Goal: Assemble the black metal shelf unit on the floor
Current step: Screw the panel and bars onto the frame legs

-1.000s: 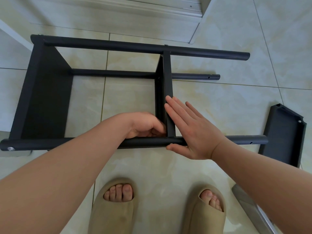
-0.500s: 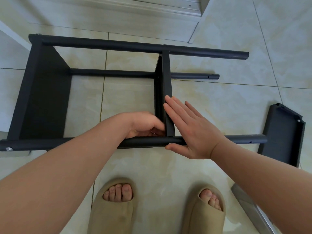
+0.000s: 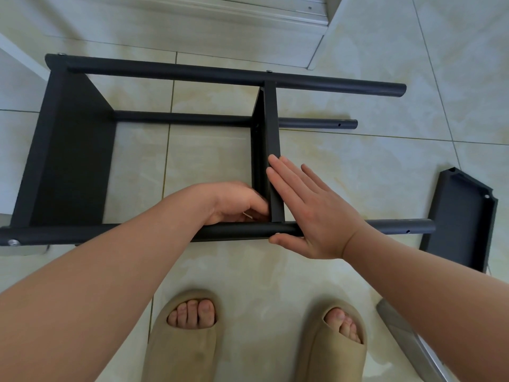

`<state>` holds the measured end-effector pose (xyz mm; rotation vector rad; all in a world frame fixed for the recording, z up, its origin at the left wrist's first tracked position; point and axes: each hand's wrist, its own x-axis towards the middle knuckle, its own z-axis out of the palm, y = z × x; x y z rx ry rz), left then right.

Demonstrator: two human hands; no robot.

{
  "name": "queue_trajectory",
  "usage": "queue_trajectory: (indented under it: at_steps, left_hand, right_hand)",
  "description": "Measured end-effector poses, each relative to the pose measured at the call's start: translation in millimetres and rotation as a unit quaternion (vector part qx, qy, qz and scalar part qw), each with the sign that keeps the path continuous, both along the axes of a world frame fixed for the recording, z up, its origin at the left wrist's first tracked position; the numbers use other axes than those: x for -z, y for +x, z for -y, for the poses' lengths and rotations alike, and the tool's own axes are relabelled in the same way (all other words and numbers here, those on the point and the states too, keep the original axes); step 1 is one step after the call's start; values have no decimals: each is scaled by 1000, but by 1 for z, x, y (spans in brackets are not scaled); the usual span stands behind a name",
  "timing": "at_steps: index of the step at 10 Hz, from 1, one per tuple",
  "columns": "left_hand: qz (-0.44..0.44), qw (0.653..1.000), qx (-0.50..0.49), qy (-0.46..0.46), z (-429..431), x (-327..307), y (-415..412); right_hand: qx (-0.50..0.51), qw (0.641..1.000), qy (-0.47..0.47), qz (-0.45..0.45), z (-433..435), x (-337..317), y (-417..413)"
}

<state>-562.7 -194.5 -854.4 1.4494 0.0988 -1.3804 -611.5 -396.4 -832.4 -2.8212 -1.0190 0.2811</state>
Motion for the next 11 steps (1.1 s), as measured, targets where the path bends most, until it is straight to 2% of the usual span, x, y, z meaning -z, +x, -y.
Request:
queue_trajectory:
  at_steps: [1, 4, 6, 8, 10, 11]
  left_hand:
    - [15, 1000, 7, -3, 1, 1, -1]
    - [-12, 1000, 0, -21, -1, 1, 1]
    - [19, 1000, -3, -10, 0, 4, 0]
    - [-27, 999, -18, -33, -1, 3, 1]
    - [24, 1000, 3, -4, 2, 2, -1]
    - [10, 1000, -5, -14, 0, 2, 0]
  right_hand:
    - [0, 1000, 0, 0, 0, 0, 0]
    - [0, 1000, -5, -3, 0, 0, 0]
    - [0, 1000, -5, 0, 0, 0, 0]
    - [0, 1000, 0, 5, 0, 1, 0]
    - [0, 1000, -1, 5, 0, 1, 0]
    - [0, 1000, 1, 7, 0, 1, 0]
